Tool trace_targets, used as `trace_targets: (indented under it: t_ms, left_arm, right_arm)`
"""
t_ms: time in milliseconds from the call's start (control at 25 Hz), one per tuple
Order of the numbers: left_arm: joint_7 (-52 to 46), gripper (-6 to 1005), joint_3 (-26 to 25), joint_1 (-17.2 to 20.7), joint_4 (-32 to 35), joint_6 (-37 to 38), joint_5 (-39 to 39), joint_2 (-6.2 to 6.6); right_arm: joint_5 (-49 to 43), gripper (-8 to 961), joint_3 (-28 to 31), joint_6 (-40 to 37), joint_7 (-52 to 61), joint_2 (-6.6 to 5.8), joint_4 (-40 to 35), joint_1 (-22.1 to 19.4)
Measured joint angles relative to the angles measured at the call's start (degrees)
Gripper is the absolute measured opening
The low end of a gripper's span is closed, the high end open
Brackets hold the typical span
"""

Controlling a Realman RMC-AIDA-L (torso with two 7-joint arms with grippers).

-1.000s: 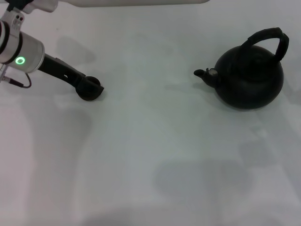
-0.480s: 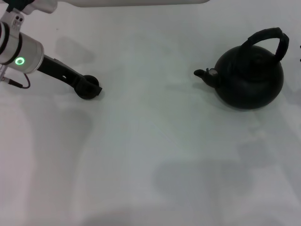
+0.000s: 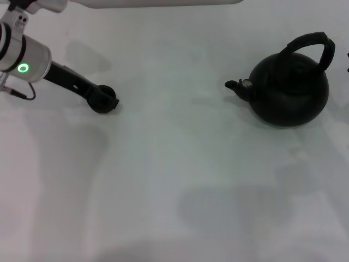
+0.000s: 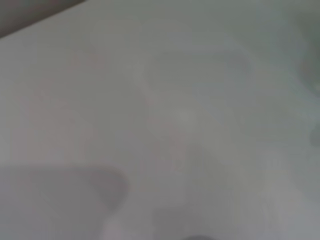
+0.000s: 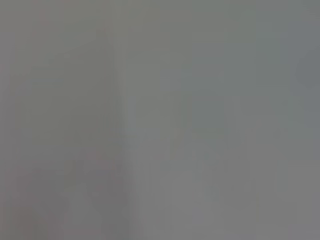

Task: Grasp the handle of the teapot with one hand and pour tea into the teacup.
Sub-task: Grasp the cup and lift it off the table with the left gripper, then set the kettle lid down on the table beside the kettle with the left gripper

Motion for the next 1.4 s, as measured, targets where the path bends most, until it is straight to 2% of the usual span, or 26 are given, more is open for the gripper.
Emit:
trace_targets:
  t_ms: [320,360,600,840,1160,1400]
  left_arm:
    - [1.09,701,0.00,-3.48,1.00,0.66,0.00,-0.16]
    - [2.27,701,0.00,-4.49,3.89,0.68,0.00,-0.16]
    - [3.64,702,-0.01,-6.48,9.21,0.43,1.36,-0.18]
    - [3.38,702,0.00,-8.93,17.76,-1.56,7.03,-0.42]
    - [3.29,701,0.00,-9.12,23.35,-5.93,8.79,-0.40]
    - [2.95,701,0.00,-9.21,23.89,-7.22,10.00,-0.38]
  right_arm:
    - [-0.09,858,-0.06,0.02,0.01,-0.01,0.00,0.11]
    - [-0.05,858,-0.07,0.10,0.02,-0.01,0.00,0.15]
    - [0.00,858,0.12,0.49,0.04,-0.01,-0.41,0.34]
    - [0.01,858,0.03,0.66,0.06,-0.01,-0.64,0.47]
    - [0.01,857,0.27,1.00,0.09,-0.01,-0.68,0.56]
    - [0.00,857,0.34,1.22,0.09,-0.01,-0.65,0.69]
